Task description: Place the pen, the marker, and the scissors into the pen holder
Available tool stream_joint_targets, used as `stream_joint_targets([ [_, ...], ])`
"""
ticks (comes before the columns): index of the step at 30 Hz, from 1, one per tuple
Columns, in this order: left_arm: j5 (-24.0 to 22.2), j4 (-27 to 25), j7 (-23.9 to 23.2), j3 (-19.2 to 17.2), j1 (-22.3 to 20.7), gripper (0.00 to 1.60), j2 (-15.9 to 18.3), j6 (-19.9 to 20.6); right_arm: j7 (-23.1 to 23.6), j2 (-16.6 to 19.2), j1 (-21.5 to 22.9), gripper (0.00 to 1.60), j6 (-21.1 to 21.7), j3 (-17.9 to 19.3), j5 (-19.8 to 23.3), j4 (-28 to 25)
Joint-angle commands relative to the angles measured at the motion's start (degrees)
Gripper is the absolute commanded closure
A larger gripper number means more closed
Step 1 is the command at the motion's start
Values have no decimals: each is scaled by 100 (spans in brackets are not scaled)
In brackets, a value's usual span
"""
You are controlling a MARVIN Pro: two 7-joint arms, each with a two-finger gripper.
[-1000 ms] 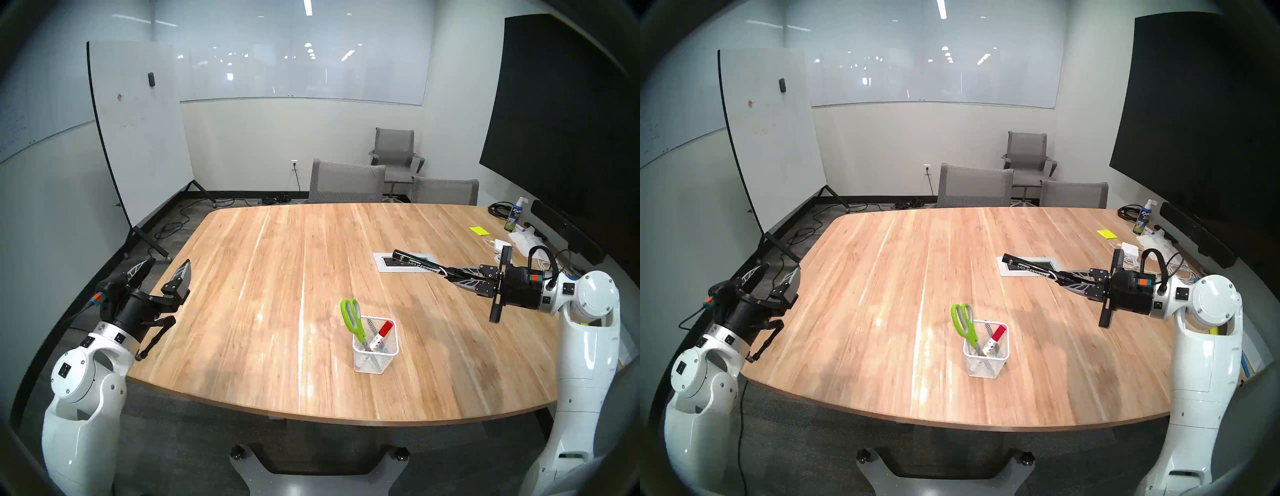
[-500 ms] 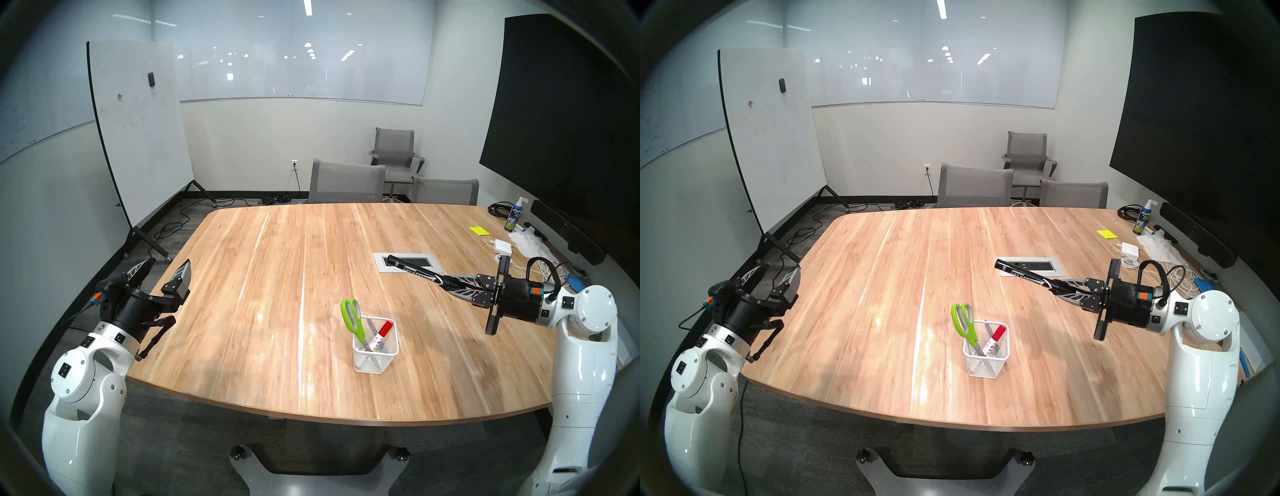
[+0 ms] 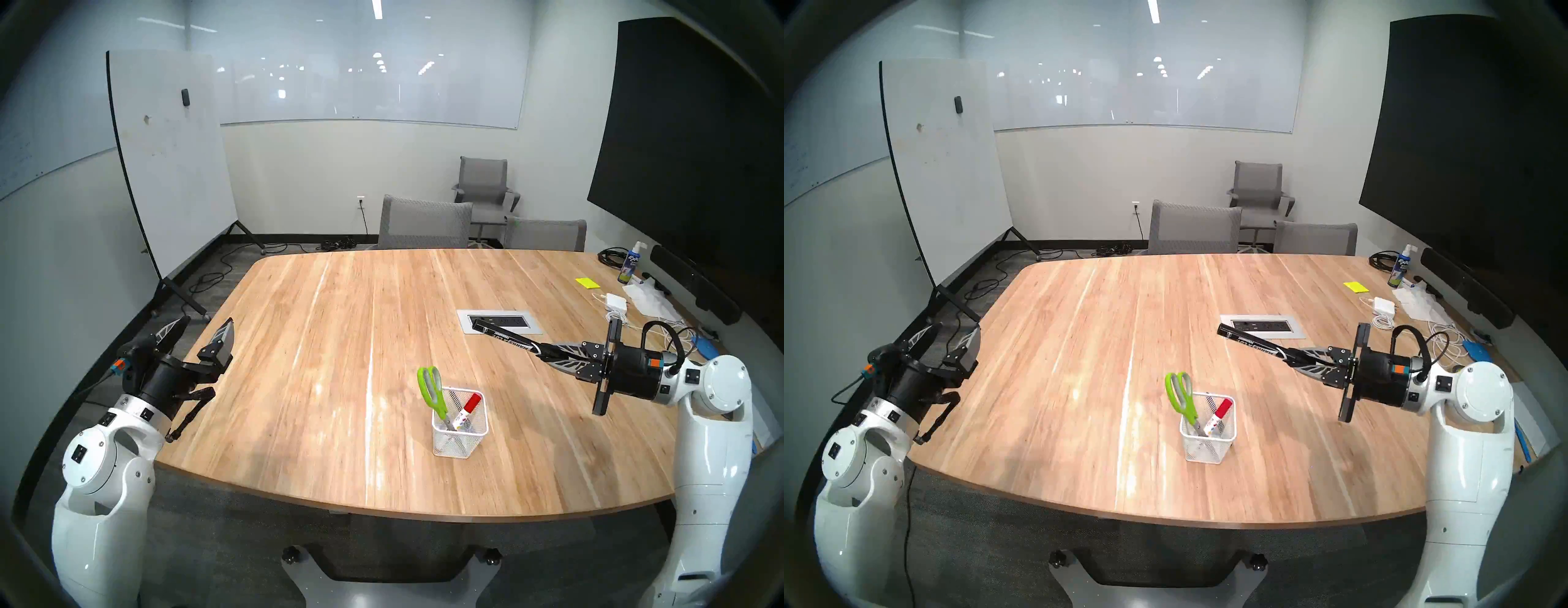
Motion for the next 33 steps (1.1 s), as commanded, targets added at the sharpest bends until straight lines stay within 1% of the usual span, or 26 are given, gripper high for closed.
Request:
stream_joint_targets([
  [1,-5,-100,6,-27,-7,0,7,11,-71,-40,268,160,9,-162,55,-40],
  [8,-1,-101,1,-29,-9,0,0,17,-64,-46,292,160,-31,-238,72,3],
  [16,5,-102,-6,-33,-12,0,-9,24,-28,-11,322,160,-255,-289,63,186],
  [19,8,-102,-9,-34,-14,0,-12,25,-6,33,333,160,-419,-292,52,214],
  [20,9,-101,-10,-34,-15,0,-13,25,-6,47,334,160,-563,-291,30,219],
  [22,10,-101,-12,-35,-16,0,-15,26,-6,61,344,160,-570,-293,37,245],
  [23,11,-101,-13,-35,-16,0,-16,26,-6,74,343,160,-669,-302,25,241],
  [24,11,-101,-13,-35,-16,0,-16,26,-6,74,343,160,-669,-302,25,241],
  [27,14,-100,-17,-37,-19,0,-21,28,-6,157,334,160,-1027,-362,-19,250],
  [30,15,-101,-19,-38,-19,0,-23,30,-6,194,313,160,-1009,-387,15,261],
  [31,17,-100,-21,-38,-21,0,-26,30,-32,263,255,160,-1244,-425,-23,212],
  [33,19,-98,-24,-38,-23,0,-28,30,-99,359,208,160,-1504,-480,-64,202],
])
